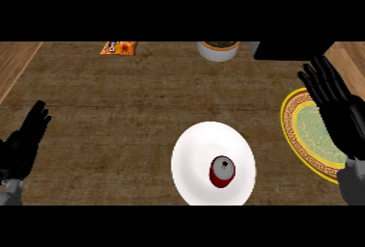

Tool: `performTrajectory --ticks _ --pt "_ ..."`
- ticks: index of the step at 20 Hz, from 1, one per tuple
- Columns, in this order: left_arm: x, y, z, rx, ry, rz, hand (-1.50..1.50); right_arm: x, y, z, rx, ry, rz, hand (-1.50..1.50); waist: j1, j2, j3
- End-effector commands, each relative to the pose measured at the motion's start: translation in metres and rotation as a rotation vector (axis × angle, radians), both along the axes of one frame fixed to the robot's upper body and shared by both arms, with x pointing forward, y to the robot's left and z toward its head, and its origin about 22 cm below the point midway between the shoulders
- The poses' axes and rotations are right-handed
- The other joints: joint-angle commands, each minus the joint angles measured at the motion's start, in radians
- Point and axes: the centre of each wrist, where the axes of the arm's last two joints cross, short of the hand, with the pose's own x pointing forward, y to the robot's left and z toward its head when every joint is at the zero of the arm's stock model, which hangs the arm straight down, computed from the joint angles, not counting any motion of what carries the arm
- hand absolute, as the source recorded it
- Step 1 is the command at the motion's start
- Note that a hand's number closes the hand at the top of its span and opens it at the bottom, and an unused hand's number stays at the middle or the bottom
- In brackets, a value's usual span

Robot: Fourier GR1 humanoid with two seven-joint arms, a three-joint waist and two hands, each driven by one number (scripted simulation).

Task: Pick the can from the plate and place it in the plate

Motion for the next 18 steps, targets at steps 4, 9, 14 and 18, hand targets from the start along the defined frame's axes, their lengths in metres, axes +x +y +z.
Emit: performTrajectory --ticks 4,9,14,18 --pt "0.036 -0.050 0.053 0.058 -0.257 -0.316 0.00 0.003 0.046 -0.082 -0.231 0.639 0.343 -1.50 0.091 0.087 0.015" --pt "0.044 -0.101 0.069 0.030 -0.340 -0.577 0.00 0.016 0.066 -0.067 -0.843 0.698 0.673 -1.50 0.157 0.088 0.012" --pt "0.051 -0.116 0.078 0.041 -0.338 -0.639 0.00 0.046 0.128 -0.024 -1.203 0.500 0.870 -1.50 0.134 0.067 0.019" --pt "0.047 -0.125 0.077 0.043 -0.312 -0.603 0.00 0.057 0.190 -0.031 -1.318 0.478 0.994 -1.50 0.077 0.054 0.020"
